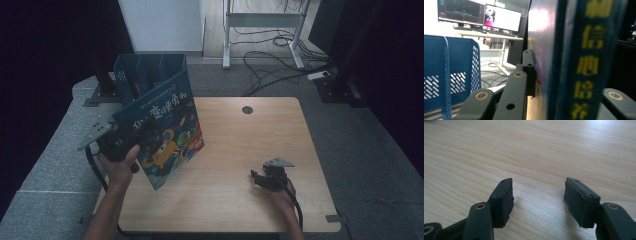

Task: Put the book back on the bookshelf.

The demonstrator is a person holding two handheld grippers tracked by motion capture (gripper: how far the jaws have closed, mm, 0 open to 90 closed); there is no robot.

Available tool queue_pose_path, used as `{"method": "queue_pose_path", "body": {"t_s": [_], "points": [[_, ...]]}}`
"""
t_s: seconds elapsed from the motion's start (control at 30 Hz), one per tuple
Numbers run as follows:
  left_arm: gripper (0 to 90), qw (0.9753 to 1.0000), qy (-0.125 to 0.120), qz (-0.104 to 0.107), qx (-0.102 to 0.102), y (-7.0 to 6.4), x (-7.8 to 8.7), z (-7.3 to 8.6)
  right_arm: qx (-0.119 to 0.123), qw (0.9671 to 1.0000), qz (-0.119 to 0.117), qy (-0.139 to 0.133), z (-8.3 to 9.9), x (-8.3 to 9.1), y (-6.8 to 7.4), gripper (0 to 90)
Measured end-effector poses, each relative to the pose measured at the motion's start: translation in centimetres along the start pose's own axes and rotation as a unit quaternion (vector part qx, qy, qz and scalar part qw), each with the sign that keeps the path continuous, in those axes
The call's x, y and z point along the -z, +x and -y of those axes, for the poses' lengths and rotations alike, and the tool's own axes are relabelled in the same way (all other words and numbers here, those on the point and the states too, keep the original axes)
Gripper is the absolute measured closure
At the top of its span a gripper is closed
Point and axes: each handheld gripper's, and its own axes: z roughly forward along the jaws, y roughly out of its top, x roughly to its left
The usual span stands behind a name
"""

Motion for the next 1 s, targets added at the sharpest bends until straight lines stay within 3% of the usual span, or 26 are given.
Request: {"method": "queue_pose_path", "body": {"t_s": [0.3,0.5,0.77,1.0], "points": [[82.3,0.9994,-0.016,-0.03,-0.003,-0.3,-0.1,-0.9,-0.005,1.0,-0.004,-0.001,0.0,0.0,-0.1,38.3],[82.4,0.9987,-0.011,-0.05,-0.01,-0.1,-0.5,-1.3,0.002,1.0,0.002,0.0,0.0,0.0,0.1,38.3],[82.3,0.996,-0.013,-0.082,-0.032,0.3,-1.3,-1.8,0.008,1.0,0.005,0.001,0.0,-0.1,0.2,37.6],[82.4,0.9953,-0.022,-0.092,-0.021,1.2,-1.0,-2.1,0.007,1.0,0.005,0.001,0.0,-0.1,0.2,37.7]]}}
